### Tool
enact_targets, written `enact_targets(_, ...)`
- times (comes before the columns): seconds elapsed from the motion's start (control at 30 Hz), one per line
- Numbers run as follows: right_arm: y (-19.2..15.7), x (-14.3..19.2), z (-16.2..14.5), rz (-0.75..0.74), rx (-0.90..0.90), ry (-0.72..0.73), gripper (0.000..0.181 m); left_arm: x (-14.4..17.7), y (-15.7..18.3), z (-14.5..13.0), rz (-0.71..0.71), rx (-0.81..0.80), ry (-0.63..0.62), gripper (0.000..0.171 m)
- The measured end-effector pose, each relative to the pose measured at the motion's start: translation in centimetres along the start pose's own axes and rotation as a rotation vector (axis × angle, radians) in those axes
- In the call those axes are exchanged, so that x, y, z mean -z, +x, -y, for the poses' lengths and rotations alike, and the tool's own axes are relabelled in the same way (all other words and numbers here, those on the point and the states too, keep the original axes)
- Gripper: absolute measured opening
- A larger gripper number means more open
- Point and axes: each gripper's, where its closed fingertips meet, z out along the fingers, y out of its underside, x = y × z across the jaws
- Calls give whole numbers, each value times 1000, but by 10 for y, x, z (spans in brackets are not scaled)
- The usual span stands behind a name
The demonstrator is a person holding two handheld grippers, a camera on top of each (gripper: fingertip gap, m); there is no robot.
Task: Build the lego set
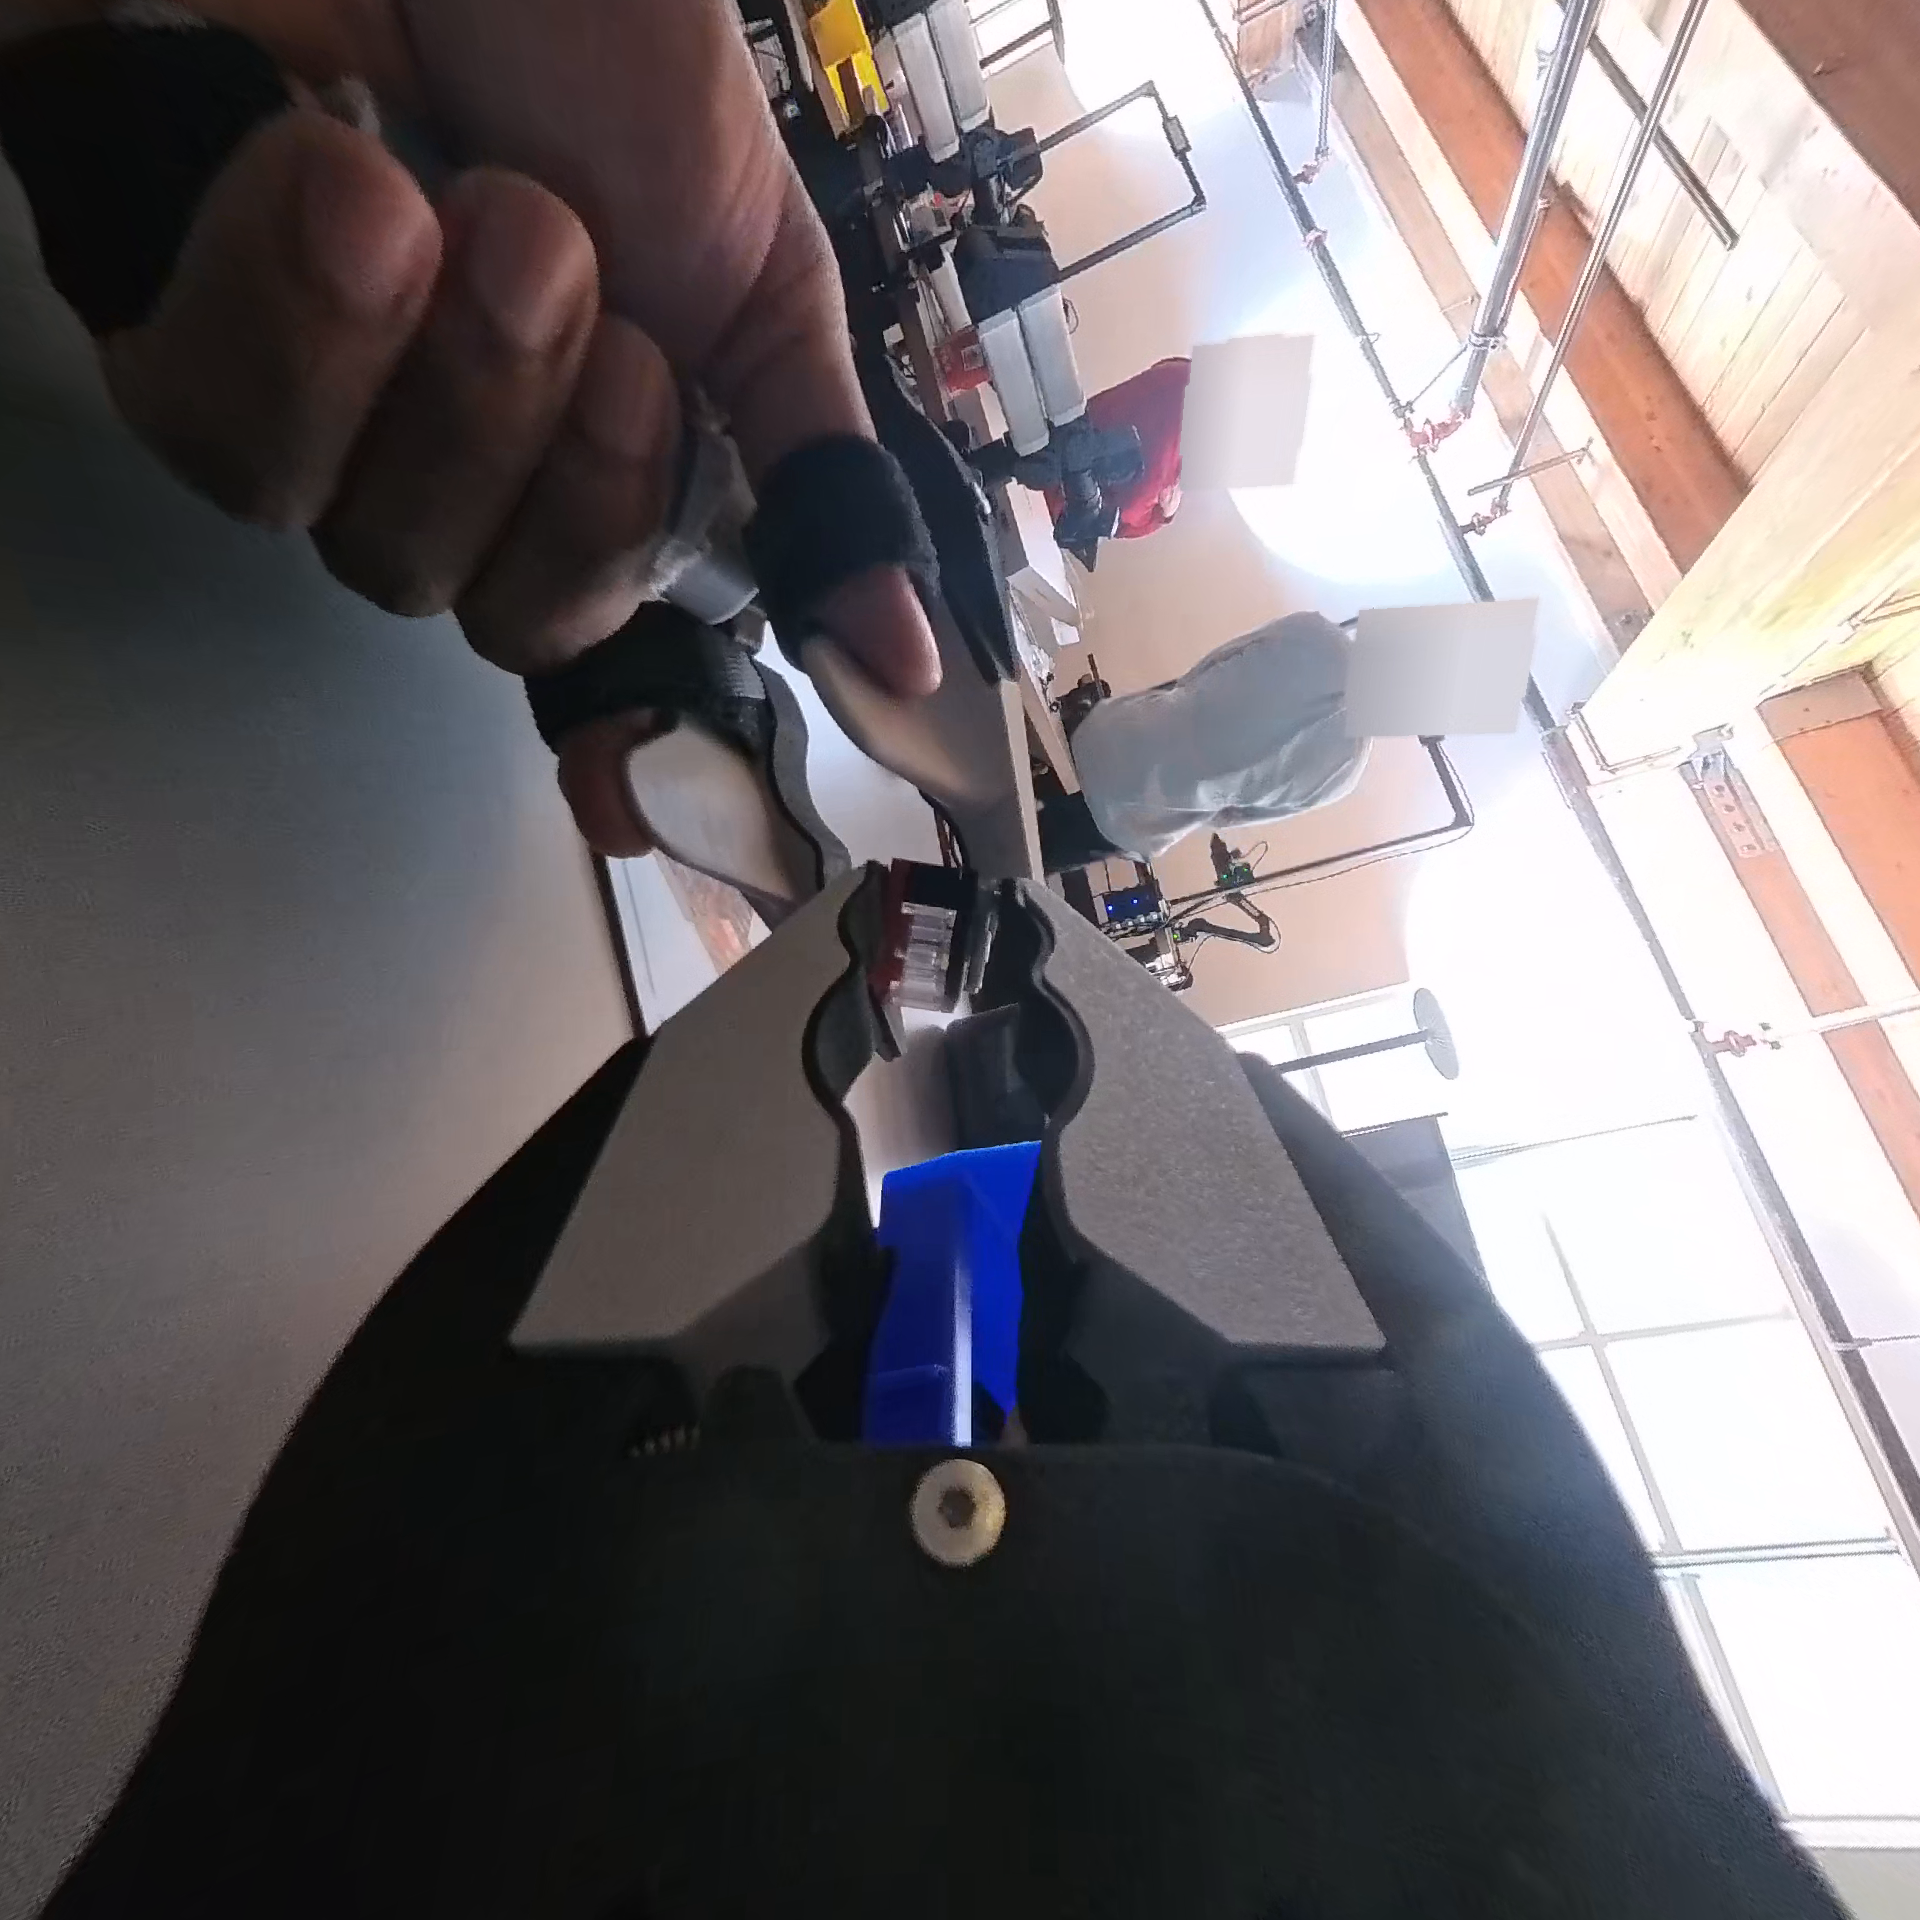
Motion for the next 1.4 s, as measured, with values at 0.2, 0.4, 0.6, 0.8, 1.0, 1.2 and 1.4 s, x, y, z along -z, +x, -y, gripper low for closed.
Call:
enact_targets(0.2, 0, 0, -1, 5, 5, -5, 22, 0, -1, 0, -3, -2, 2, 32)
enact_targets(0.4, 8, -2, -1, -78, 6, -20, 25, 2, 7, 7, -43, -33, 38, 32)
enact_targets(0.6, 17, 5, 1, -39, -250, 40, 42, 4, 26, 15, -149, -91, 57, 32)
enact_targets(0.8, 36, 16, 3, -50, -524, 107, 30, 4, 44, 11, -239, -174, 48, 32)
enact_targets(1.0, 36, 24, 10, 7, -631, 188, 37, -1, 55, -3, -300, -237, -31, 32)
enact_targets(1.2, 34, 33, 14, 83, -684, 262, 52, -6, 58, -24, -350, -219, -158, 32)
enact_targets(1.4, 27, 35, 15, 143, -690, 264, 43, -10, 54, -37, -348, -194, -230, 32)
